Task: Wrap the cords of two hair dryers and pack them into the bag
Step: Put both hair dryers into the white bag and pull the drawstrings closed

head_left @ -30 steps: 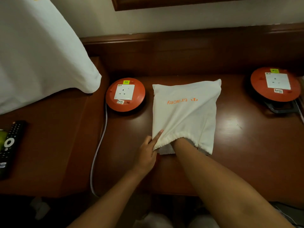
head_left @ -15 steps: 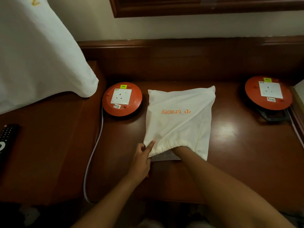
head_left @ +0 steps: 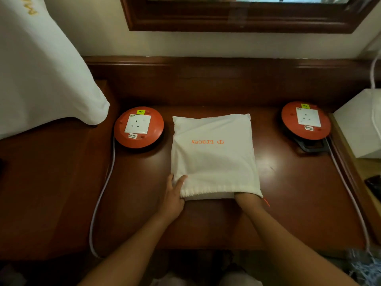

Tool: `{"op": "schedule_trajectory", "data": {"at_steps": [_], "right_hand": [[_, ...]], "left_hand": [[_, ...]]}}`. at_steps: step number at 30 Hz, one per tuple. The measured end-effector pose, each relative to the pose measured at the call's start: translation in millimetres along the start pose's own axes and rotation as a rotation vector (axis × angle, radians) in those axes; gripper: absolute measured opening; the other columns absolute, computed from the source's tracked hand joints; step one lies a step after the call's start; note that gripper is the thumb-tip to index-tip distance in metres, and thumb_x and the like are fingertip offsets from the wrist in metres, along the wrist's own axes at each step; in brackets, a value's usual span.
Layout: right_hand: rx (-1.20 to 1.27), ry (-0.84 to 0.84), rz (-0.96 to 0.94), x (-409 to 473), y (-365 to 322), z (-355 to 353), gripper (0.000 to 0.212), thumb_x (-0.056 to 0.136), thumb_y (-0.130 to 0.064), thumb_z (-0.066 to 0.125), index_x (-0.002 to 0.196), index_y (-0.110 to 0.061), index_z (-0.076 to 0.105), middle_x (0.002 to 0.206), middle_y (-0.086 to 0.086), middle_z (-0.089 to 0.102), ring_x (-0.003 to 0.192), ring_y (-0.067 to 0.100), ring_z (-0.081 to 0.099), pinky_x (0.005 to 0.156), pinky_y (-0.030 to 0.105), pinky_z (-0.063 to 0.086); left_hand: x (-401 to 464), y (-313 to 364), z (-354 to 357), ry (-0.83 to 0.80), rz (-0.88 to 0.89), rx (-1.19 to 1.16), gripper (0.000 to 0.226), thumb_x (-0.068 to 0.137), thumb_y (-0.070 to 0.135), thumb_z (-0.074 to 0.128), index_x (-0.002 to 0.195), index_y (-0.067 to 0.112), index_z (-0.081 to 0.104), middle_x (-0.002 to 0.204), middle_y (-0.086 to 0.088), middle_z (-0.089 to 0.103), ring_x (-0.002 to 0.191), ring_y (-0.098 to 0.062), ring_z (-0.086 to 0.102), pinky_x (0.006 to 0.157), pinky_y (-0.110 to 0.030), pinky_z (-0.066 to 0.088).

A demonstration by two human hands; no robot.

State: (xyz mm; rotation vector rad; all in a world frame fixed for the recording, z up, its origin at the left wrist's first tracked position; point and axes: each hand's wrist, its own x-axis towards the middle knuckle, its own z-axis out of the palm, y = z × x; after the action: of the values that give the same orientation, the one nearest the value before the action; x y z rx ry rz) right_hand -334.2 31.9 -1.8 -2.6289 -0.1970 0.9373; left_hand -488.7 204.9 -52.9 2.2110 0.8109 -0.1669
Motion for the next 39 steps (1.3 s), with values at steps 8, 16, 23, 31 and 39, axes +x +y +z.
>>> {"op": "schedule_trajectory", "data": {"at_steps": [8,16,23,31,39], "right_hand": [[0.002,-0.006,-0.297,-23.2,-27.9,-58.9,0.022,0.086,-0.014,0.05,0.081,-0.003,0.068,0.079,0.01,0.069,0.076,0.027,0.064,0.066,0.033,0.051],[-0.266,0.183,-0.466,66.8,-82.1,-25.9,0.067,0.097,-0.047,0.042,0.153,-0.026,0.012,0.163,0.006,0.001,0.149,0.033,0.001,0.116,0.053,0.011],[-0.327,0.14,-0.494,98.8,-74.8,-3.7,0.077,0.098,-0.041,0.044,0.151,-0.031,-0.011,0.162,0.005,-0.011,0.149,0.032,-0.008,0.116,0.056,0.005],[0.214,0.311,-0.464,66.4,-28.5,-8.4,0.069,0.094,-0.02,0.055,0.152,-0.011,0.017,0.158,0.01,0.02,0.146,0.026,0.017,0.119,0.039,0.019],[0.365,0.269,-0.13,15.5,27.7,16.9,0.063,0.083,0.003,0.046,0.143,-0.004,0.03,0.145,0.016,0.031,0.132,0.033,0.034,0.111,0.043,0.035]], "left_hand": [[15.3,24.1,-24.3,0.314,0.009,-0.079,0.063,0.084,0.016,0.059,0.144,0.028,0.041,0.158,-0.01,0.018,0.143,-0.031,0.021,0.113,-0.047,0.032],[88.1,62.0,-38.6,0.205,0.09,0.418,0.073,0.095,0.059,0.036,0.153,0.037,-0.004,0.161,-0.002,-0.018,0.147,-0.028,-0.018,0.118,-0.049,-0.002],[113.3,52.0,-32.0,0.156,0.043,0.377,0.069,0.098,0.056,0.031,0.154,0.033,-0.003,0.161,-0.004,-0.018,0.147,-0.031,-0.018,0.12,-0.049,0.006],[79.3,39.7,-17.2,0.33,0.006,-0.029,0.076,0.094,0.046,0.053,0.154,0.025,0.011,0.163,-0.008,-0.001,0.149,-0.027,0.003,0.117,-0.042,0.014],[7.4,8.5,24.1,0.32,-0.331,-0.205,0.075,0.09,0.019,0.058,0.153,0.014,0.019,0.154,-0.017,0.031,0.141,-0.035,0.028,0.115,-0.046,0.026]]}}
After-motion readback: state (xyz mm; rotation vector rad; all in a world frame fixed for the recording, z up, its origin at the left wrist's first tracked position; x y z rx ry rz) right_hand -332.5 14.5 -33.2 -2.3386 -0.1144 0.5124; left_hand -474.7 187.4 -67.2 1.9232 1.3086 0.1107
